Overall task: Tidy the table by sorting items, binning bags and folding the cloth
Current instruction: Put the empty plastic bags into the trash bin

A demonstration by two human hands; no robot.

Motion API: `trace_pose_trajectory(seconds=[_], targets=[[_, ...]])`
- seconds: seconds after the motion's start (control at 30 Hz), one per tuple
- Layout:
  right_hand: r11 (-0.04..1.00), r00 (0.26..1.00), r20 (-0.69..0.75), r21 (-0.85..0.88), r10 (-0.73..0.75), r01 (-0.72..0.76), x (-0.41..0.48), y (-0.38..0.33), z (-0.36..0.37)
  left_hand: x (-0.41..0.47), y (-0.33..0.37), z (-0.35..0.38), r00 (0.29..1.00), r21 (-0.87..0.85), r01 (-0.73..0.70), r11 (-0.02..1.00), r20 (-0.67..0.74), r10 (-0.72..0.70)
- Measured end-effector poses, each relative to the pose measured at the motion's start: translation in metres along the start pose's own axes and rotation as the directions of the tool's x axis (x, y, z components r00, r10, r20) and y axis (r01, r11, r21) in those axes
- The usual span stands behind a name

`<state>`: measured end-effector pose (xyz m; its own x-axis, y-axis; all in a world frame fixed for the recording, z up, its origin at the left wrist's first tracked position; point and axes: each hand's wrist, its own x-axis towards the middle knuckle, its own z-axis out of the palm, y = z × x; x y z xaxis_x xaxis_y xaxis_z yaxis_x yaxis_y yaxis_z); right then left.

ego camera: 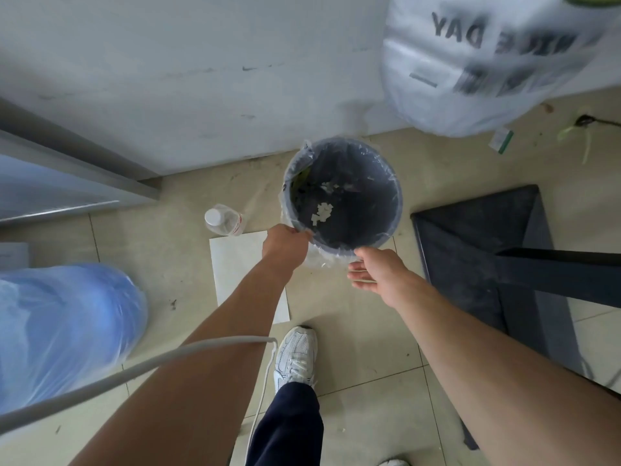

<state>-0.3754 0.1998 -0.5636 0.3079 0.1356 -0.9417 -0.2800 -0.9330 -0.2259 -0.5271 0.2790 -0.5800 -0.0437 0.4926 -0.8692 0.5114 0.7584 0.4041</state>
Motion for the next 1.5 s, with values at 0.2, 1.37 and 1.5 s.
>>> trace_pose_trajectory(seconds=[0.2,1.37,1.5], targets=[[0.999,1.000,-0.006,0.039,0.022,-0.022,-0.005,0.000,-0.007,-0.010,-0.004,0.010,0.998,-0.106,0.047,0.993,0.042,-0.043],[0.981,0.991,-0.127,0.176,-0.053,0.075,-0.432,0.177,-0.189,-0.469,-0.022,-0.087,0.971,0.247,-0.107,0.963,0.233,0.048],[0.981,0.980,-0.159,0.134,-0.120,0.142,-0.474,0.215,-0.219,-0.516,-0.034,-0.083,0.944,0.403,-0.163,0.901,0.328,0.024]])
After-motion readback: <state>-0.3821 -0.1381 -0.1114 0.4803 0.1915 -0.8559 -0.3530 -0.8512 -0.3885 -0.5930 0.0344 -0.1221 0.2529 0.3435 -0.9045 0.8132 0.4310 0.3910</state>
